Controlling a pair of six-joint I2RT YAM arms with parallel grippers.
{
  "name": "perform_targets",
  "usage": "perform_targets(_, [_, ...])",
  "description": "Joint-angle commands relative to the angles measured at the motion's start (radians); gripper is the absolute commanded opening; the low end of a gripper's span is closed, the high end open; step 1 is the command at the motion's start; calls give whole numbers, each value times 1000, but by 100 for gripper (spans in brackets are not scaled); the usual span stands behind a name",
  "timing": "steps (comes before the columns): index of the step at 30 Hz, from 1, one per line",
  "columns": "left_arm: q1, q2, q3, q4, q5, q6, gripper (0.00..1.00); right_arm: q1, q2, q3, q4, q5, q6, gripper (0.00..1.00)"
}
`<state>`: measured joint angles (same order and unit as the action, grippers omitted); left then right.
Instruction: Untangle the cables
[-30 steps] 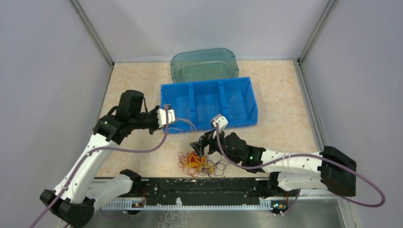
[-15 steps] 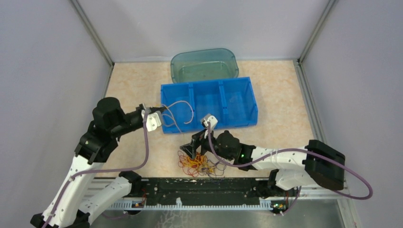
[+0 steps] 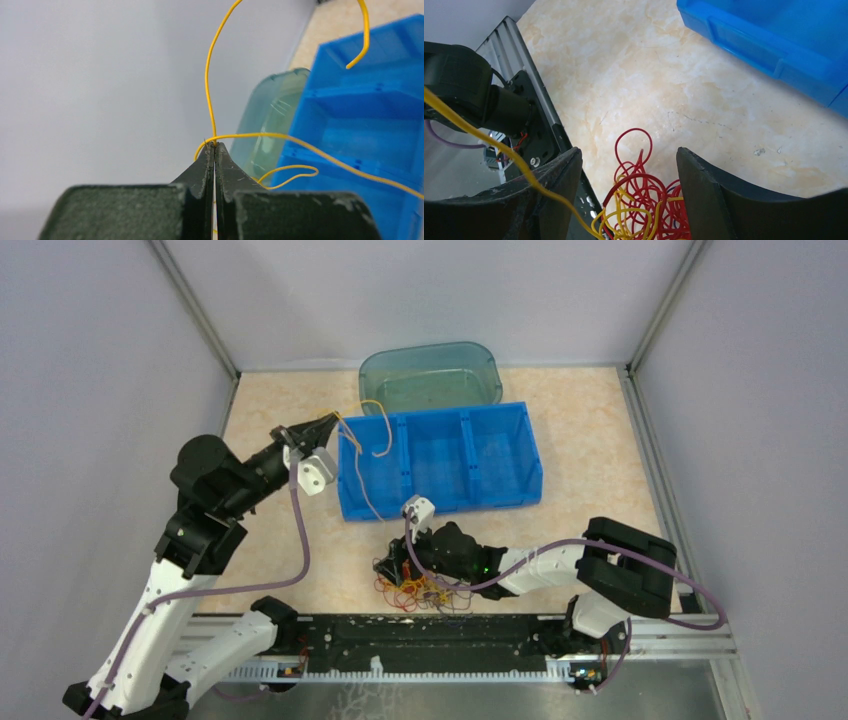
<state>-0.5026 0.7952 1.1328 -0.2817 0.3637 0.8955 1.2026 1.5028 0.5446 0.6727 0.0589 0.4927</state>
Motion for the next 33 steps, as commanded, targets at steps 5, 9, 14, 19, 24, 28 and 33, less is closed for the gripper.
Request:
perform_targets(5, [-6,39,148,316,-96,32,0,37,12,-7,88,30,7,71])
perform_targets(9, [-7,64,190,409,-113,51,0,47,-7,-27,82,57,-6,71])
perform_targets(14, [-5,106,257,501,-148,93,0,52,-10,-44,62,85,-20,71])
perform_targets(19, [-6,187,393,547,-166,160,0,57,-17,-88,64,111,-12,72])
perform_targets(24, [-6,289,587,587,-210,201,0,63,-48,-134,61,140,-4,72])
perform_targets(28, [-6,373,752,589,-243,217,0,69,-70,-165,55,164,-1,72])
perform_targets(33, [-6,475,933,635,-268,297,0,72,-87,-210,57,191,16,72])
